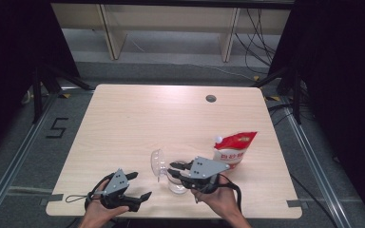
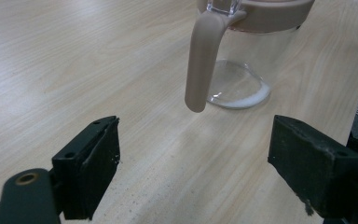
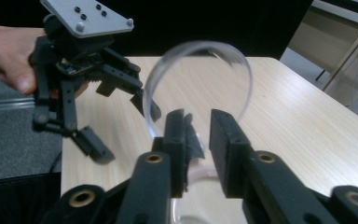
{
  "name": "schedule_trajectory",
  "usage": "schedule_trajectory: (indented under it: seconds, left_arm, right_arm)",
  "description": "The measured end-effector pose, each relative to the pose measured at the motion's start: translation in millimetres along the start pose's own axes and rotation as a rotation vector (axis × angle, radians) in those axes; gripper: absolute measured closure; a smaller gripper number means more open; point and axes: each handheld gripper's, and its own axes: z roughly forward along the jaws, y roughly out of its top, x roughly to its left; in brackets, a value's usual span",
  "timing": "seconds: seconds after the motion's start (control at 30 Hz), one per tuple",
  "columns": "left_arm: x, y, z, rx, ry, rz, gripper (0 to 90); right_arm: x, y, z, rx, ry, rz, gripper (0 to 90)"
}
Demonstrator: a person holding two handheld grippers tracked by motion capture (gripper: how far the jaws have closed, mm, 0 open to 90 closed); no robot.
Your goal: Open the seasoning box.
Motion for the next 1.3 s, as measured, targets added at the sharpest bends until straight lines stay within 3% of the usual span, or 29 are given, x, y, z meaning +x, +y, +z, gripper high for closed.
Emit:
schedule_trajectory:
  seconds: [0.07,0.13,0.27,0.3,0.33,0.47,0.53,0.6,0.8,0.83,0.87,0.97,1.07,1.2,1.27,1.3]
  left_arm:
    - [0.4,0.4,0.3,0.002,-0.001,0.013,16.4]
    - [-1.4,-0.1,0.7,0.002,0.005,-0.022,16.4]
    - [-1.2,-0.1,0.9,-0.009,-0.002,-0.029,16.4]
    - [-0.3,-0.1,0.1,0.0,-0.003,-0.02,16.4]
    - [-0.5,-0.2,0.2,-0.001,-0.005,-0.024,16.4]
    - [-1.9,-0.3,1.4,-0.006,-0.007,-0.035,16.4]
    - [-1.6,-0.2,0.9,0.0,-0.007,-0.028,16.4]
    - [0.6,0.7,0.5,-0.001,-0.009,0.004,16.4]
    - [1.3,1.2,-0.7,0.001,-0.003,0.011,16.4]
    - [1.5,1.2,-0.7,-0.001,-0.006,0.007,16.4]
    - [-0.2,0.5,-0.6,-0.002,-0.002,-0.024,16.4]
    - [-0.3,0.5,-0.6,-0.008,0.001,-0.026,16.5]
    - [-0.5,0.9,-1.1,-0.008,0.005,-0.024,16.6]
    - [-1.4,0.8,0.3,-0.015,-0.006,-0.03,16.6]
    - [0.7,1.2,0.4,-0.009,-0.004,0.007,16.6]
    - [0.4,1.0,0.6,-0.007,-0.004,0.006,16.7]
  right_arm:
    - [-4.0,-8.4,-11.2,-0.011,-0.012,0.032,73.3]
    - [-9.1,-16.6,-19.8,-0.04,-0.01,0.06,70.7]
    - [-15.6,-32.6,-32.3,-0.046,-0.024,0.075,65.0]
    - [-16.1,-37.0,-35.9,-0.03,-0.02,0.099,64.2]
    - [-17.9,-40.9,-39.1,-0.031,-0.018,0.079,63.8]
    - [-19.7,-54.9,-52.0,-0.034,-0.049,0.112,62.9]
    - [-21.8,-59.5,-59.1,-0.039,-0.056,0.123,62.2]
    - [-24.2,-63.3,-66.8,-0.036,-0.065,0.124,61.8]
    - [-28.0,-74.9,-88.6,-0.025,-0.126,0.157,60.0]
    - [-30.5,-77.3,-92.0,-0.025,-0.132,0.146,59.8]
    - [-31.4,-79.6,-95.6,-0.023,-0.138,0.154,59.2]
    - [-34.3,-86.6,-104.7,-0.019,-0.151,0.171,58.4]
    - [-39.8,-96.8,-112.1,0.0,-0.15,0.144,57.5]
    - [-49.1,-111.5,-123.4,0.012,-0.166,0.199,52.0]
    - [-55.0,-118.7,-125.8,0.017,-0.199,0.188,48.1]
    - [-57.6,-121.2,-127.7,0.026,-0.2,0.199,46.1]
